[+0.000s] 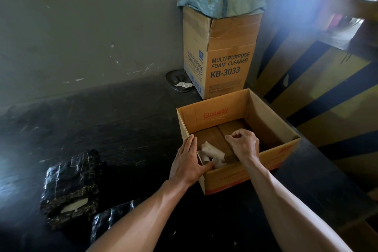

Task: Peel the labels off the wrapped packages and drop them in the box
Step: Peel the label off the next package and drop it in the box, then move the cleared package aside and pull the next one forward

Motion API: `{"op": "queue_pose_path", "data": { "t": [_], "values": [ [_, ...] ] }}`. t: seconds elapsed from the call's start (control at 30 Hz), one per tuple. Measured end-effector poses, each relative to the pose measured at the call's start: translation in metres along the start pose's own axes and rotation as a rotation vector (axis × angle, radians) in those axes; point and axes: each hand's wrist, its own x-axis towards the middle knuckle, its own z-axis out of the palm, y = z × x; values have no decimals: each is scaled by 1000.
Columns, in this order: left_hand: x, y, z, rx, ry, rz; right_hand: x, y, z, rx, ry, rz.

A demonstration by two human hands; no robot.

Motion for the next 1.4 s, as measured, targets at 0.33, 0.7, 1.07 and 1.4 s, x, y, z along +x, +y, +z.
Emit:
{"op": "queue_pose_path", "data": {
  "t": [0.33,0.7,1.07,1.4],
  "values": [
    [-4,-13,-10,-97,101,33,-6,5,-3,-37,-69,-104],
    [-42,-153,-104,-106,315,-156,-45,-75,41,-78,-184,-310],
    [-145,-336,-159,-209,442,-491,-160,-158,230,-154,-441,-403],
    [-155,-404,-149,-378,157,-431,-226,-167,332,-187,-756,-89]
  ]
}}
